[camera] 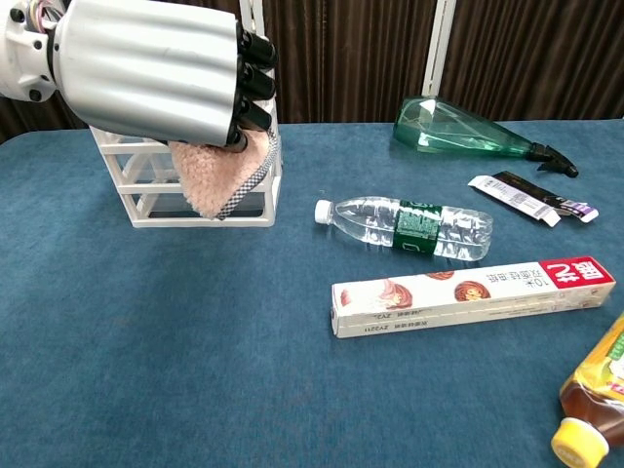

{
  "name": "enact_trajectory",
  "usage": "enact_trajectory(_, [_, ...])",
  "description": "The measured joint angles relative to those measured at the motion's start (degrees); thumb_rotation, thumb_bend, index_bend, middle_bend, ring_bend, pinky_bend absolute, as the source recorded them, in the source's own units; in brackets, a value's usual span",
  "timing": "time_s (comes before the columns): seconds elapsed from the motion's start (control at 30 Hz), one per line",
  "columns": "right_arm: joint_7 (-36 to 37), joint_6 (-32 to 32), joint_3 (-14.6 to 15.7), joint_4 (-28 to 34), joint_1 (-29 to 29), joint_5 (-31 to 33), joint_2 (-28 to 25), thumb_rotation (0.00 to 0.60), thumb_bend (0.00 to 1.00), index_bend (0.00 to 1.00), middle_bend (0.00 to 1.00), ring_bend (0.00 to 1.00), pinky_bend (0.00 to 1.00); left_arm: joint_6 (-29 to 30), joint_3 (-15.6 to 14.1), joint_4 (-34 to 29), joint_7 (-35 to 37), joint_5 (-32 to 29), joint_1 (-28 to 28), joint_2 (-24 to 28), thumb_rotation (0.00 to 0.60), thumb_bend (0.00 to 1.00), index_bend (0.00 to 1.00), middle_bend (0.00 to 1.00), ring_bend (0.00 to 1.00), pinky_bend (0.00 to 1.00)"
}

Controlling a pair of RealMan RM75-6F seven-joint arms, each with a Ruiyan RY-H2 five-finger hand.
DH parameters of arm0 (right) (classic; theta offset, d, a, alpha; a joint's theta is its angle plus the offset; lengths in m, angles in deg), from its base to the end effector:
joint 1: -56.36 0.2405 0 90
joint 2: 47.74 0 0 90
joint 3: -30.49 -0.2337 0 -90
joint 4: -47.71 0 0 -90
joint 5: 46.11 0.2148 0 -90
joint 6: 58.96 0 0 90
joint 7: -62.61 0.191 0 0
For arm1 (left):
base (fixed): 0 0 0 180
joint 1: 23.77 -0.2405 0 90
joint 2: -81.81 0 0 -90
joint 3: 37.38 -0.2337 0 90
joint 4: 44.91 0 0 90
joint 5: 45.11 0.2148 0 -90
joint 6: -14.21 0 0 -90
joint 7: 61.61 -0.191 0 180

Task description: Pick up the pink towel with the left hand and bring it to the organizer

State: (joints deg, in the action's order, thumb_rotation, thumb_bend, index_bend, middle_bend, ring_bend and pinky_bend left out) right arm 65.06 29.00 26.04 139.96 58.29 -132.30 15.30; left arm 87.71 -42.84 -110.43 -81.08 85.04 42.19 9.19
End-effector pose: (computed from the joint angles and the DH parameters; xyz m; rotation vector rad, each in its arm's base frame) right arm -0.2983 -0.2173 0.1642 1.3081 -0.8890 0.9392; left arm -0.0279 0.3360 0.0197 -2.2855 1.1650 -0.9464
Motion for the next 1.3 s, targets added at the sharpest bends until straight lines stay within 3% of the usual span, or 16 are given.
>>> enact_trajectory(1.3, [0.3, 0.3, 0.0, 0.1, -0.1, -0.3, -0.1, 0.600, 0.01, 0.07, 0.00, 0.00, 0.00, -3.7, 0.2, 1.1, -0.1, -1.6, 2.7, -3.1, 0.600, 0.71, 0.95, 0.70, 0.60, 0.52])
